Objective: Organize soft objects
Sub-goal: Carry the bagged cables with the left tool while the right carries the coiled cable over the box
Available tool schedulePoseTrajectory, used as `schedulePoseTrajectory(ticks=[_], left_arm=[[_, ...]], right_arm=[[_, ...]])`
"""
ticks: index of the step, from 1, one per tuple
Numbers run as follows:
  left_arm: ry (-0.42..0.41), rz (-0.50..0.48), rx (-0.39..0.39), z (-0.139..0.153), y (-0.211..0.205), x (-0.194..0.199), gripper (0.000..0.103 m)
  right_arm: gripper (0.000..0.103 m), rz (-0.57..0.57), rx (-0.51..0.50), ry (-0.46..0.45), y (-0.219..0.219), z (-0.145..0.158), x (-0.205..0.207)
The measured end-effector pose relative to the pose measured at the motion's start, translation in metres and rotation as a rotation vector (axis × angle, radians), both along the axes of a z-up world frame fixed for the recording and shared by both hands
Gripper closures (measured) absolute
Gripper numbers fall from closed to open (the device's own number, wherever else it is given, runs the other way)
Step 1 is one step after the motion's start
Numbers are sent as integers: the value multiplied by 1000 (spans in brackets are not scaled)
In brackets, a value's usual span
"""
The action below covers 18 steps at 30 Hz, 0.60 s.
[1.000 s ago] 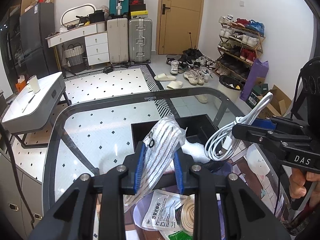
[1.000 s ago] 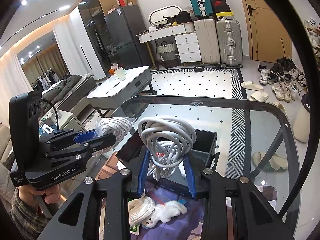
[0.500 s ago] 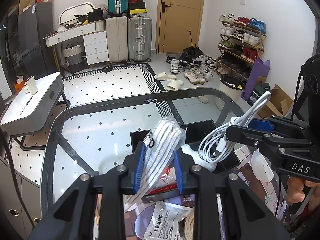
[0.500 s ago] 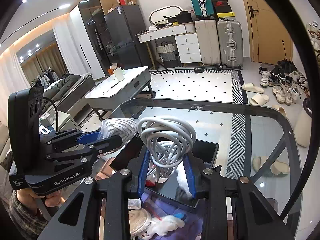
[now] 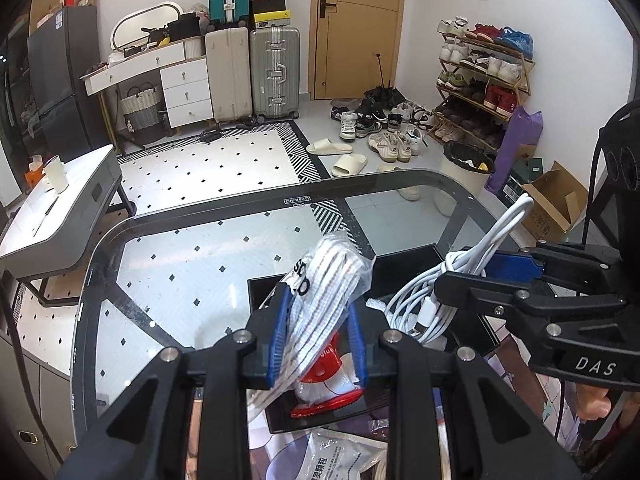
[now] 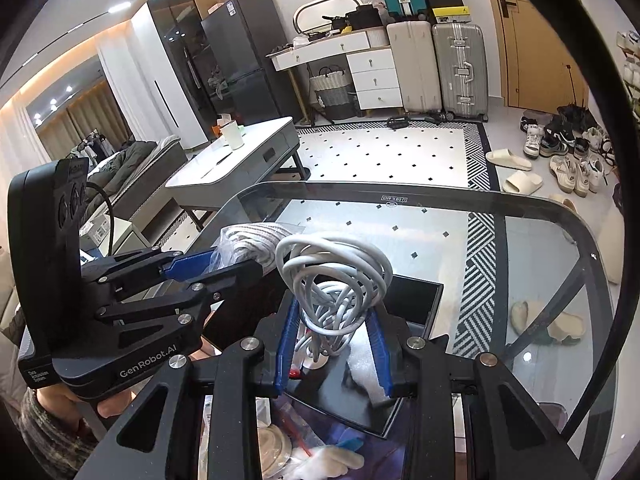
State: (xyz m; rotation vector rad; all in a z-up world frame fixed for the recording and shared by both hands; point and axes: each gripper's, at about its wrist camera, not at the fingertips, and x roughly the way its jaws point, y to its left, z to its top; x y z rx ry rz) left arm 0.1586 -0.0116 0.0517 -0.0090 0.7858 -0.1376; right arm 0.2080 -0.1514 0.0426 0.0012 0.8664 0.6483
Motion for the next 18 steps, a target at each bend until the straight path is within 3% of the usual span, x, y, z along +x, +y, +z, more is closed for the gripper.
schedulePoseTrajectory(ticks=[10,18], left_arm=[[-20,-23,-22,9,-6,3,78],[-3,-72,-93,11,-13,4,78]], right_arm=[[70,4,-1,24,4,-9,12],[70,2,-11,32,1,-9,11]])
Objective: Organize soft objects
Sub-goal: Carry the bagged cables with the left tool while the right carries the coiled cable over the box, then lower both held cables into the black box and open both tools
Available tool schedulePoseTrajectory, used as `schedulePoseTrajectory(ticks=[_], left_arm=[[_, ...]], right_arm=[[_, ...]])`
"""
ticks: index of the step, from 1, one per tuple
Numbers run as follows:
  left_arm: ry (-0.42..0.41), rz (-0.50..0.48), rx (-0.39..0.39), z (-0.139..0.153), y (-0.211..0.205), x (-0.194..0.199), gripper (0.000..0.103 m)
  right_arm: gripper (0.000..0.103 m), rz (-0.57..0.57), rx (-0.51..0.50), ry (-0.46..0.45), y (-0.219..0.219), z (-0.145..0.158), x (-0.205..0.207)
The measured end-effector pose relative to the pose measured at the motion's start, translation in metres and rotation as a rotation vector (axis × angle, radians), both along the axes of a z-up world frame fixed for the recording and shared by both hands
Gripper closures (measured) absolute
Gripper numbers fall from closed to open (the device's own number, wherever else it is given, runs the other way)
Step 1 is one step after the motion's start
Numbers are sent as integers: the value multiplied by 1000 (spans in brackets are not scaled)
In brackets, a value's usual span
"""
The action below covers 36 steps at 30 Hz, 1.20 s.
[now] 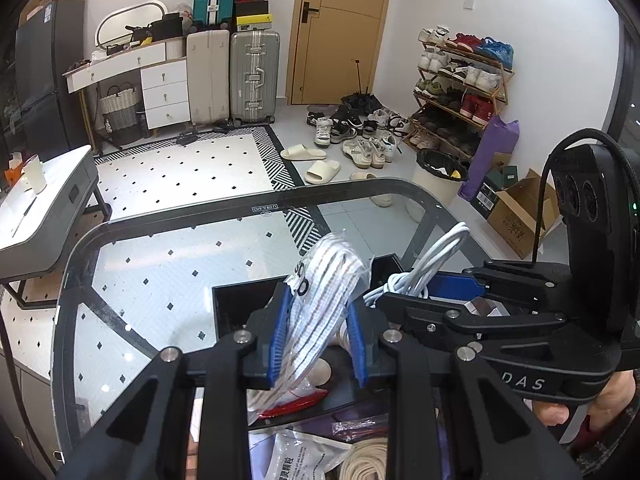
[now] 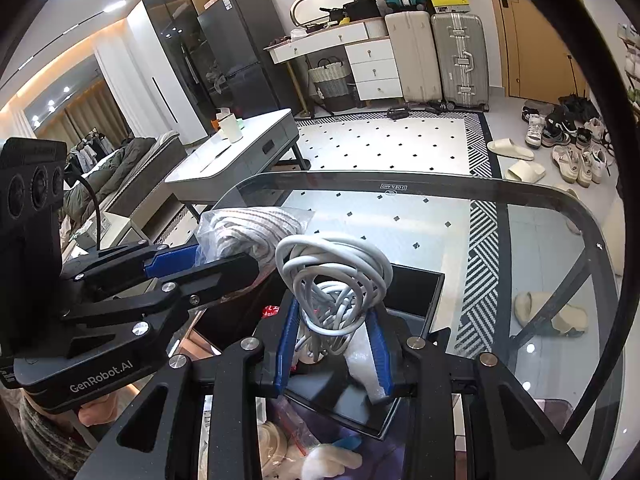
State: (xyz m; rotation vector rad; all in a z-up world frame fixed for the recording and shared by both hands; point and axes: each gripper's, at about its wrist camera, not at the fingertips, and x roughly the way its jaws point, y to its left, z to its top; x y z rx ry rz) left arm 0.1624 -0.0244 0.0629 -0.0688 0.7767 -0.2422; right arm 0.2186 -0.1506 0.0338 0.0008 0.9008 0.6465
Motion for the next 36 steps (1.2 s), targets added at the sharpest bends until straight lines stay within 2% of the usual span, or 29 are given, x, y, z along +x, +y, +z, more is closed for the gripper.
schedulePoseTrajectory(ticks=[12,22,24,29,34,36], left_arm=[[82,13,8,-33,1,15,80],[124,36,-28,-51,12,21,80],[135,37,-21,-54,13,21,77],[130,38,-32,-55,16,16,54],[119,33,-47,-51,16,12,46],[118,24,-47,-48,17,9,41]], right_arm=[[70,50,-97,88,19,-20,15],[70,64,-140,150,33,-37,43],[69,56,-148,154,33,-43,45],[61,37,-127,151,21,-47,43],[55,23,-127,118,13,-40,34],[47,21,-138,92,8,-35,28]])
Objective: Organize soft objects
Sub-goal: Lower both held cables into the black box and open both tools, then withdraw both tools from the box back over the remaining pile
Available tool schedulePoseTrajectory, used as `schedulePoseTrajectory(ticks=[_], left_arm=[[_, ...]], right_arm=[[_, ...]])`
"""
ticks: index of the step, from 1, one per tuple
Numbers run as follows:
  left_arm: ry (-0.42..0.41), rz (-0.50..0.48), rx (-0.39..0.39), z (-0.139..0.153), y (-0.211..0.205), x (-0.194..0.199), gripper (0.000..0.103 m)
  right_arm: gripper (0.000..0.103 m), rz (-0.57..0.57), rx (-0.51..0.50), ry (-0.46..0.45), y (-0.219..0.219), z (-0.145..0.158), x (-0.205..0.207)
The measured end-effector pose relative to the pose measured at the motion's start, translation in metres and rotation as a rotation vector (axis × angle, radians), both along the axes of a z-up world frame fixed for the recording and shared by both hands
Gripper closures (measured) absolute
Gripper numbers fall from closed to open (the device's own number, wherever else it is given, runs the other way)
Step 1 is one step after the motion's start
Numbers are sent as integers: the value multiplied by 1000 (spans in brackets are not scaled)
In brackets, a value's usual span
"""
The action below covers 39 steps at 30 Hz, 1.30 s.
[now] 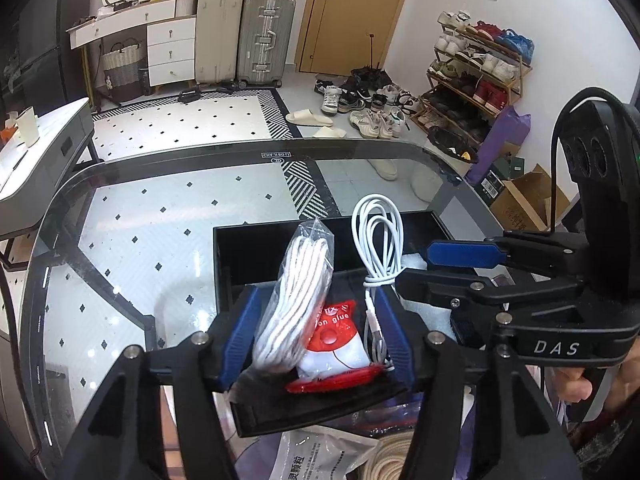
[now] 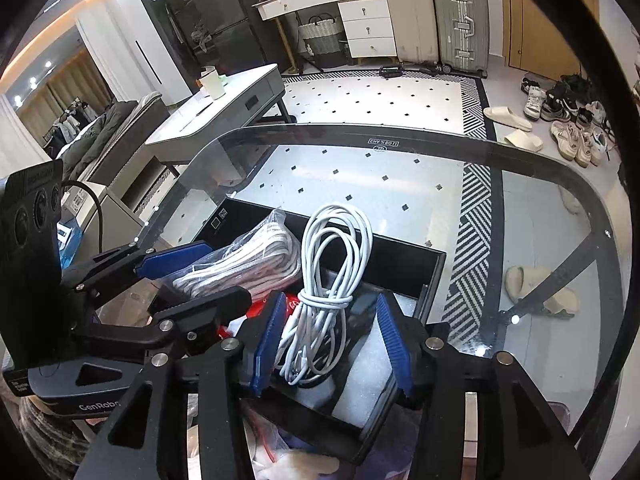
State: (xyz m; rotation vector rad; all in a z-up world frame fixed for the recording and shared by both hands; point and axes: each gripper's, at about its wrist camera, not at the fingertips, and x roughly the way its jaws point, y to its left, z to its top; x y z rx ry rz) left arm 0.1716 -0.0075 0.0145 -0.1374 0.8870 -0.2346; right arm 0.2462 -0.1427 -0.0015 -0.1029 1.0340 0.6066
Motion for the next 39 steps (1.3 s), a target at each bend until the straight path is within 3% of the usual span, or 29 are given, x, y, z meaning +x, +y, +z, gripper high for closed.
schedulePoseTrajectory(ticks=[4,9,14,20,21,22,39], left_arm=[[-23,-1,-16,7,2,-8,27],[-40,-14,-9,16,3,-18,23],[-38,-4,16,19,4,-23,22],[-40,-28,56,20,-7,-36,21],[-39,-30,57,20,-7,-38,16],[-41,-31,53,20,-6,-41,0],[-40,9,53,11,8,-71,0]], right_arm=[[39,5,27,-14,-9,8,-10],[15,-14,25,-38,-21,15,-16],[4,-9,44,-41,-28,21,-21],[3,-9,61,-42,-38,24,-38],[3,-13,66,-41,-40,24,-40],[3,-16,73,-37,-42,24,-42],[1,12,94,-10,-46,21,-92]])
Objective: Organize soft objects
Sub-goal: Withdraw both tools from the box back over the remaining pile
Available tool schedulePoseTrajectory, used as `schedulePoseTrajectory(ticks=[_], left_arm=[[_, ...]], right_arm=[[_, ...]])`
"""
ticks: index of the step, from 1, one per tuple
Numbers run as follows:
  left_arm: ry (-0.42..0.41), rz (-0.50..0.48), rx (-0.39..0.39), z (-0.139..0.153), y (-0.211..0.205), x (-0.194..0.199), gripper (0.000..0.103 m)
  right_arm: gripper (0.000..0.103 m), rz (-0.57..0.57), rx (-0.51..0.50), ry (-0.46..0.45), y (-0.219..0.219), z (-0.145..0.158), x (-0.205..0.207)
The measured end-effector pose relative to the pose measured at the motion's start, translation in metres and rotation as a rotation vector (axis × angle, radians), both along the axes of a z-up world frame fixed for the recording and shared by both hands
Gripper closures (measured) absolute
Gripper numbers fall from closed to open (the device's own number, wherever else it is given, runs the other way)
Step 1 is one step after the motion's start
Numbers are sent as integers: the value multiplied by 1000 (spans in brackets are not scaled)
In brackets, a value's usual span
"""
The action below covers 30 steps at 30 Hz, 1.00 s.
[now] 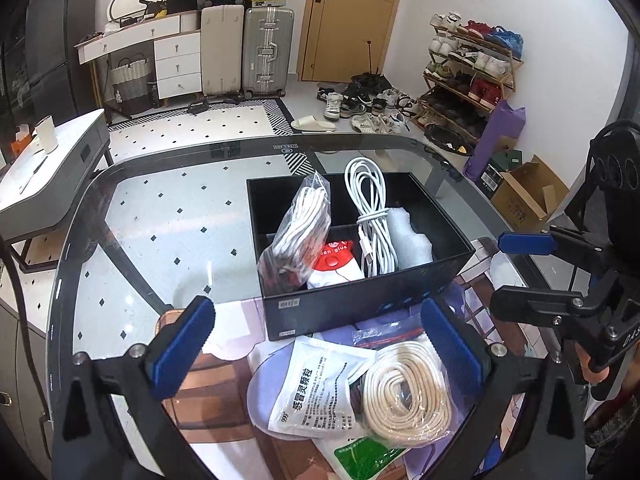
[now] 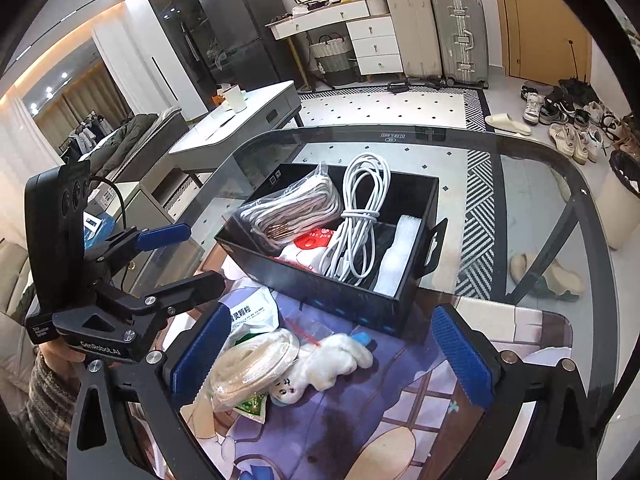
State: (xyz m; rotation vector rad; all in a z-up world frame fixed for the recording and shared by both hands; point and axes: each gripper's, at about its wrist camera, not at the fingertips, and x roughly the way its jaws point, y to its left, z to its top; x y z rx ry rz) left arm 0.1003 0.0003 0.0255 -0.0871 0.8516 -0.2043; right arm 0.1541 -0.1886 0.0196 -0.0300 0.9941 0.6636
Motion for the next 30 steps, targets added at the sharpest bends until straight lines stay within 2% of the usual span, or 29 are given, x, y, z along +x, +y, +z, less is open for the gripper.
schedulePoseTrajectory(ticks=[17,22,30], left_arm=[[14,20,43,-18,12,-27,0],[16,14,84,-24,11,-33,0],[28,21,87,-31,17,-35,0]], right_arm=[[1,1,46,67,5,-9,-37],[1,-10,62,67,6,-10,-44],[1,-21,102,103,9,-14,-52]])
